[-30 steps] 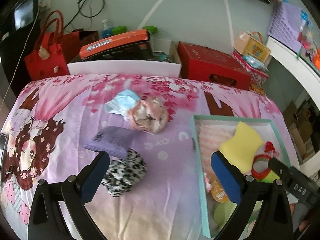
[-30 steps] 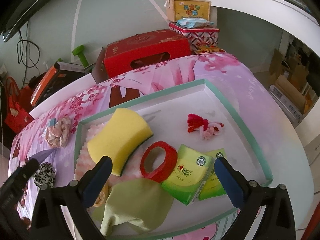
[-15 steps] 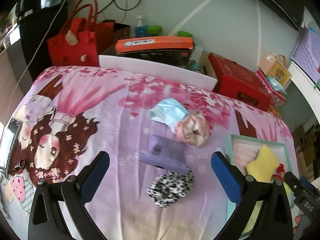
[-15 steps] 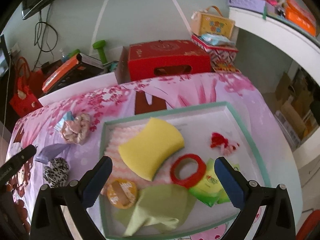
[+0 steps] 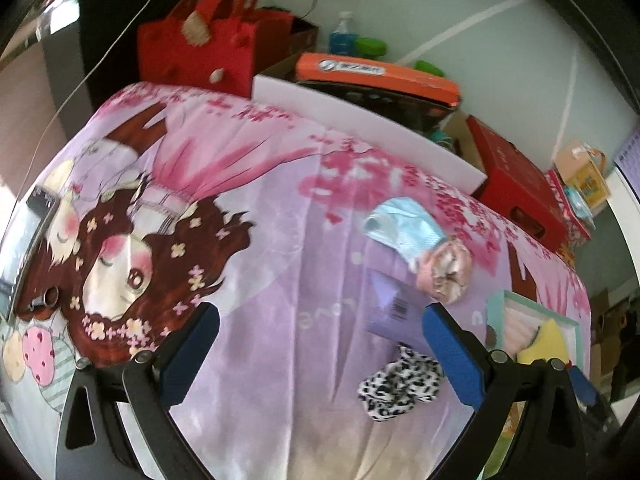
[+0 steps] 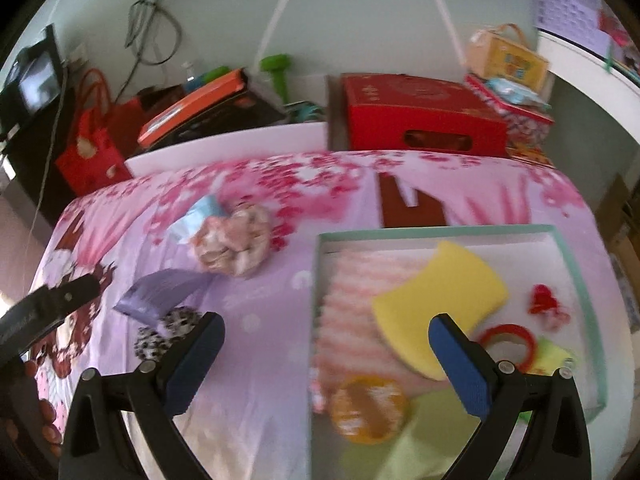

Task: Organize soft objects
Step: 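Move the right gripper to the leopard scrunchie while the left gripper moves to the purple packet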

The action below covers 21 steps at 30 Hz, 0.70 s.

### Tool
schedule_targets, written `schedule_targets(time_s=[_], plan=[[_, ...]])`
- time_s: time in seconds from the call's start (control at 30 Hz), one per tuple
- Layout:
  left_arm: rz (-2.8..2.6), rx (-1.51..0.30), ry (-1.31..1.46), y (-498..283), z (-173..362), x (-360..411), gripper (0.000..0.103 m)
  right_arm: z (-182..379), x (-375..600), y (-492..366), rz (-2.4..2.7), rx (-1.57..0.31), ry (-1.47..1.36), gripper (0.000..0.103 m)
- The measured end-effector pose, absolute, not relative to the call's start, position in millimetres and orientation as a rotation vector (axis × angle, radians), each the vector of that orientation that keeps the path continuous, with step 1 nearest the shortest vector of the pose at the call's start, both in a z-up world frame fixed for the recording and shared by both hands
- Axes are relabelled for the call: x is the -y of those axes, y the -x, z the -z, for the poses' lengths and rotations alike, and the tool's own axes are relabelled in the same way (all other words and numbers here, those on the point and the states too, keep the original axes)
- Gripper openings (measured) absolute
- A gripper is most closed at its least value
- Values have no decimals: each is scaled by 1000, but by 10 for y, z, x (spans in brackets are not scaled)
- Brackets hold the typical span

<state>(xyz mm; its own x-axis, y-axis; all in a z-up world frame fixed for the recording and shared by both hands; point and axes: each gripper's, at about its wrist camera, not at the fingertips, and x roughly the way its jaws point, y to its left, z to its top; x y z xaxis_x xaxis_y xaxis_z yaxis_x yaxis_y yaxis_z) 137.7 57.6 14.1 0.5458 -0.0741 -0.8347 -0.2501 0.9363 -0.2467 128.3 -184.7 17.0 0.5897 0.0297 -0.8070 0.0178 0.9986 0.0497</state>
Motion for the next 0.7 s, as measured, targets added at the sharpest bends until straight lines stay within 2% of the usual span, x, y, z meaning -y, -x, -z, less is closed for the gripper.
schedule_targets(time_s=[0.3,0.7], plan=[[-173,-1071,438,-1358,37,-752,101,-4,1370,-1269,-162,-948,-18,103],[-100,-1063,642,-1333,142,-855,101,148,1167,-1273,-245,-978,-10,103]])
